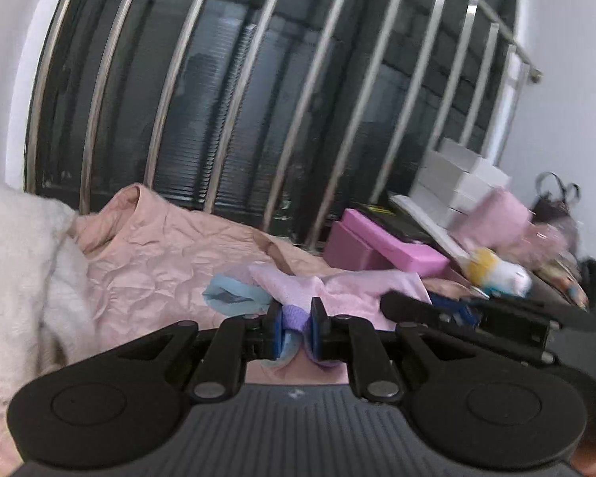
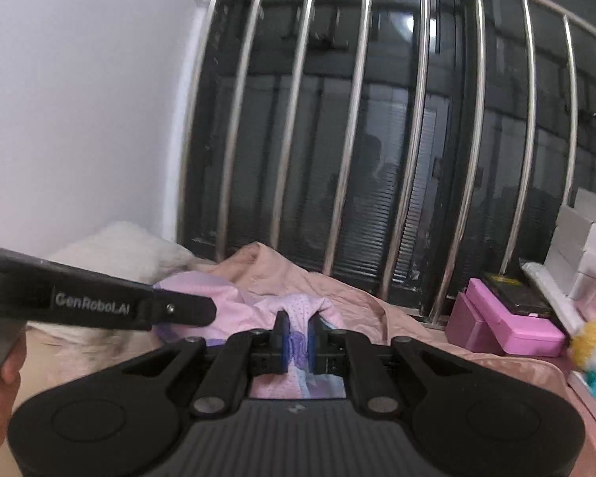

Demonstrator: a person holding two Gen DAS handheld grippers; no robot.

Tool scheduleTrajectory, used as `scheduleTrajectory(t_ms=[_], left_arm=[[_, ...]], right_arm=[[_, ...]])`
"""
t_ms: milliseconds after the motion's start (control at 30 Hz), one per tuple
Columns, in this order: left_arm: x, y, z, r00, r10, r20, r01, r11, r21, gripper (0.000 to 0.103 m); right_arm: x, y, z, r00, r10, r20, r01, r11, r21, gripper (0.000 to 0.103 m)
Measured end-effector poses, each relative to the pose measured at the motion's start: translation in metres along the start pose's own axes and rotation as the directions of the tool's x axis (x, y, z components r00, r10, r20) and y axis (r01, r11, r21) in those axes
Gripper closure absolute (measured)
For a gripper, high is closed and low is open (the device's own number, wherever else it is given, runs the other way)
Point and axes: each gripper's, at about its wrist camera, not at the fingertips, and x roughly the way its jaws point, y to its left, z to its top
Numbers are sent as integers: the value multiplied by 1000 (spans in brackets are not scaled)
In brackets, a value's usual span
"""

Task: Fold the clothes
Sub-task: 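Lift the pink bundle with both grippers and carry it onto the pink blanket, then lower the bundle onto the blanket and open both grippers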

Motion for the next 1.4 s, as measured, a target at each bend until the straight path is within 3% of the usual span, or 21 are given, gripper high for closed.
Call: scheduleTrajectory(t_ms=[167,300,333,367,400,467,567,700,800,833,867,900,933,967,1067,1133,1167,1267,1400], left_arm=[[75,35,-14,995,61,-76,-62,998,-20,91],[120,68,-59,970,83,-228,-99,993,-60,87],[122,73,-68,967,97,-237,-113,992,-56,82],[122,77,-77,964,110,-242,-125,991,-47,66],[119,78,-81,964,119,-238,-128,991,-26,60],[110,79,-81,964,122,-236,-126,992,-4,58],[95,86,-73,966,96,-241,-116,991,-72,58],[83,79,-69,951,138,-276,-159,986,-55,58],[47,74,-64,957,107,-268,-127,990,-58,58],[30,72,-63,959,116,-259,-130,991,-39,55],[12,69,-63,959,134,-249,-143,989,-20,45],[-6,65,-65,959,153,-238,-158,987,-4,31],[-24,61,-69,959,174,-225,-177,984,4,24],[-43,57,-72,958,194,-212,-196,981,11,20],[-94,43,-87,950,249,-191,-243,969,54,18],[-127,37,-102,947,264,-183,-258,965,55,6],[-144,35,-113,947,267,-178,-262,964,49,0],[-176,29,-151,928,321,-187,-310,947,89,0],[-181,40,-185,895,395,-206,-396,917,36,0]], right_arm=[[86,-8,-25,997,-8,-79,8,1000,5,95],[119,-11,-62,983,0,-183,7,999,40,94],[122,-11,-71,978,3,-207,7,999,51,90],[125,-12,-80,973,7,-230,8,998,62,82],[127,-13,-89,967,10,-254,8,997,73,79],[132,-14,-106,954,18,-300,11,995,95,58],[111,-24,-93,957,32,-287,10,990,142,56],[98,-36,-83,936,100,-338,-8,965,261,59],[75,-36,-80,934,85,-348,17,960,280,61],[60,-34,-77,938,95,-333,5,958,287,60],[45,-32,-74,942,107,-319,-9,956,294,58],[29,-28,-72,945,111,-307,-15,954,300,56],[11,-24,-71,949,110,-295,-18,954,299,51],[-7,-20,-70,953,108,-283,-22,956,291,46],[-64,-7,-73,961,95,-261,-22,962,271,32],[-104,2,-79,963,97,-251,-25,961,275,27],[-122,7,-84,964,100,-247,-27,958,285,19],[-158,22,-100,965,104,-242,-30,957,290,1],[-168,46,-123,961,56,-272,24,958,284,0]])
